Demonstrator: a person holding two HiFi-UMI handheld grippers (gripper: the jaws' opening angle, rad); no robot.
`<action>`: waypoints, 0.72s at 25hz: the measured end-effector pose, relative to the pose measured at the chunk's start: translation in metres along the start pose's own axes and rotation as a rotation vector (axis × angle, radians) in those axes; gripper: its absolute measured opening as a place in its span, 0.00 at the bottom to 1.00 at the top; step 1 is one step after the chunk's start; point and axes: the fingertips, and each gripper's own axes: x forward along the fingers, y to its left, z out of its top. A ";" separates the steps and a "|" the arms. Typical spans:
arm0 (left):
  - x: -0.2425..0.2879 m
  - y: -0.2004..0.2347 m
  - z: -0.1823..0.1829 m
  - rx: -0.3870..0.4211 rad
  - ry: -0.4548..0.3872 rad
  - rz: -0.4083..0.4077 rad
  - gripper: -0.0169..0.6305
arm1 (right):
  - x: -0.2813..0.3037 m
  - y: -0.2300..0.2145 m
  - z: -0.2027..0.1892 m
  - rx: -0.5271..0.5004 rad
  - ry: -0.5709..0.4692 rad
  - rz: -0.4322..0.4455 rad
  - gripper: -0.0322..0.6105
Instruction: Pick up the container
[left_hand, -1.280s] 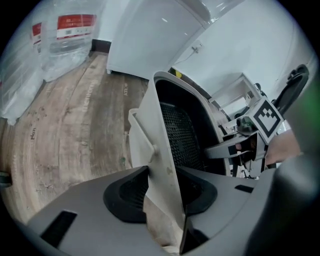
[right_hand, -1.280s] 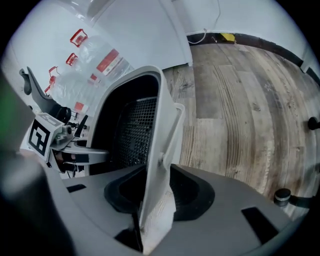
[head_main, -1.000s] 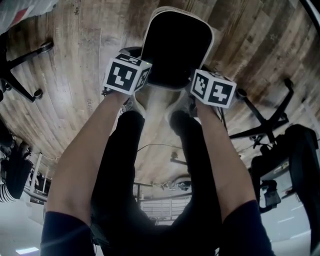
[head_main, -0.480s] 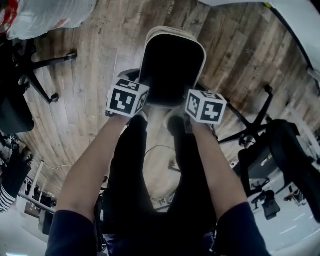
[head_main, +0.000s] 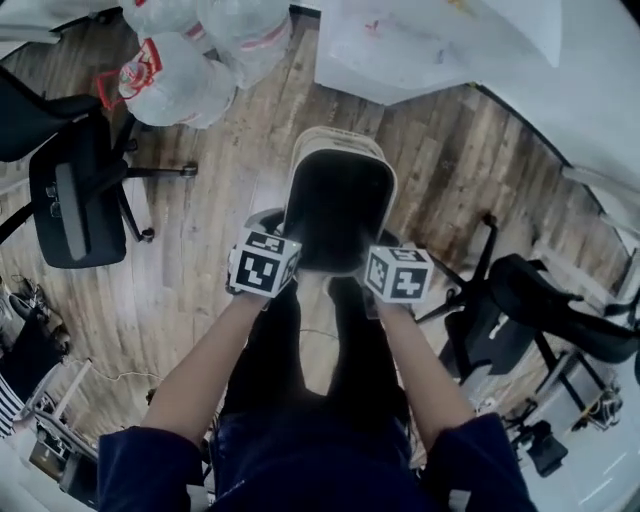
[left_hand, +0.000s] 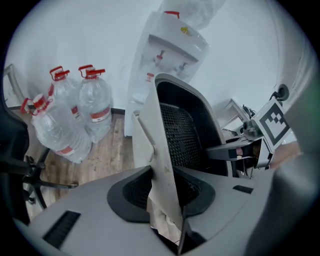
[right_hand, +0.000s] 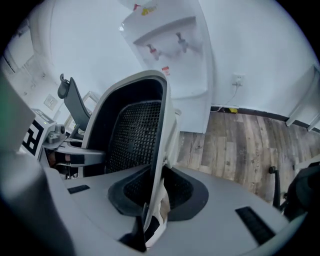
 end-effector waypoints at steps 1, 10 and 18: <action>-0.019 -0.008 0.003 0.000 -0.004 0.006 0.22 | -0.018 0.008 0.003 -0.006 -0.007 0.005 0.16; -0.152 -0.065 0.036 0.013 -0.070 0.029 0.22 | -0.153 0.060 0.038 -0.061 -0.113 -0.007 0.16; -0.222 -0.093 0.055 0.060 -0.181 0.037 0.22 | -0.230 0.094 0.057 -0.096 -0.202 -0.019 0.16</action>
